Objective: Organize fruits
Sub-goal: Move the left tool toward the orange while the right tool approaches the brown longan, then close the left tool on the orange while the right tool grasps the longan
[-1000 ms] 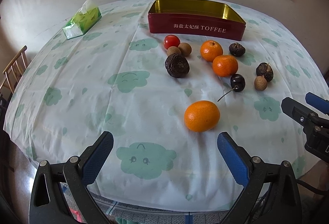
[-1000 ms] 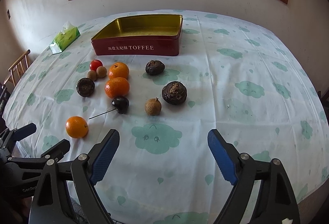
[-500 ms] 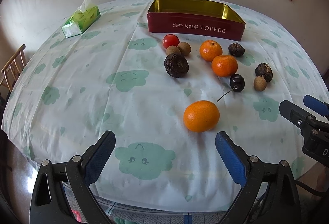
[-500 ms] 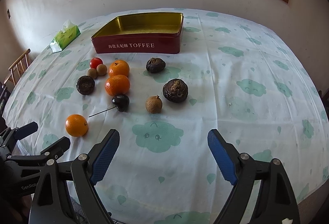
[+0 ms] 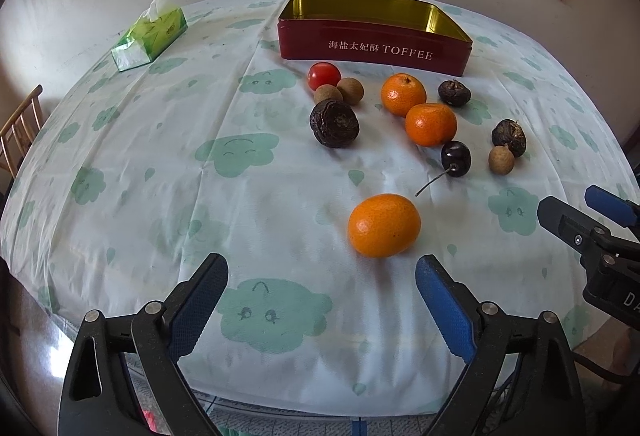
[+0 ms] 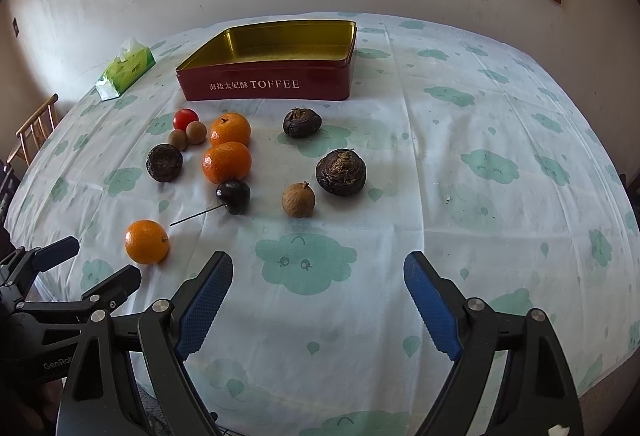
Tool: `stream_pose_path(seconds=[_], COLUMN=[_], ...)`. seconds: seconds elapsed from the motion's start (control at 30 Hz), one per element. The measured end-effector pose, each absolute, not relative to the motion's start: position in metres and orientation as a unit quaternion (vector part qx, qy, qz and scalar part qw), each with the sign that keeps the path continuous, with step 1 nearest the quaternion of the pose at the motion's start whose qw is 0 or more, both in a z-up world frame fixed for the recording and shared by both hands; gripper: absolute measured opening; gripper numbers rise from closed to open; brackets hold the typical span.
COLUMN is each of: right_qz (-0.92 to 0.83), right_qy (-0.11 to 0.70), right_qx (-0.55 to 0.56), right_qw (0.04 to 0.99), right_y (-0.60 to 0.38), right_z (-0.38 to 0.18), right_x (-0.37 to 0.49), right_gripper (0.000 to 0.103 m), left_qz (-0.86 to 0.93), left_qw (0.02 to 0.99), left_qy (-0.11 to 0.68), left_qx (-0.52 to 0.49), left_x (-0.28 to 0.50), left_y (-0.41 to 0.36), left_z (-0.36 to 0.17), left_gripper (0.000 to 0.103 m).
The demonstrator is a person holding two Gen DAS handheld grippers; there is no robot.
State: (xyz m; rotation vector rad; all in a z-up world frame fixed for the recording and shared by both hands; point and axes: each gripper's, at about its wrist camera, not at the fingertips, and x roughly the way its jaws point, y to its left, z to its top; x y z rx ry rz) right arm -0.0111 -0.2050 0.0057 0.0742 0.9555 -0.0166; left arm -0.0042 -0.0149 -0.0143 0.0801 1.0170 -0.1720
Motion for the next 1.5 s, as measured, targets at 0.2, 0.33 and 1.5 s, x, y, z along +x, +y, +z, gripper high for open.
stream_pose_path(seconds=[0.2, 0.33, 1.5], right_qz=[-0.007, -0.005, 0.018], right_qy=[0.463, 0.468, 0.494], right_qx=[0.038, 0.038, 0.016], right_qw=[0.885, 0.883, 0.869], right_y=[-0.206, -0.205, -0.202], right_z=[0.004, 0.002, -0.026], right_x=[-0.009, -0.007, 0.030], right_gripper=[0.085, 0.085, 0.067], left_qz=[-0.091, -0.095, -0.127], left_qw=[0.865, 0.865, 0.868], left_qy=[0.492, 0.492, 0.479], left_qx=[0.030, 0.033, 0.040], left_x=[0.000, 0.002, 0.020], left_y=[-0.015, -0.018, -0.030], left_z=[-0.018, -0.019, -0.030], left_gripper=[0.090, 0.090, 0.053])
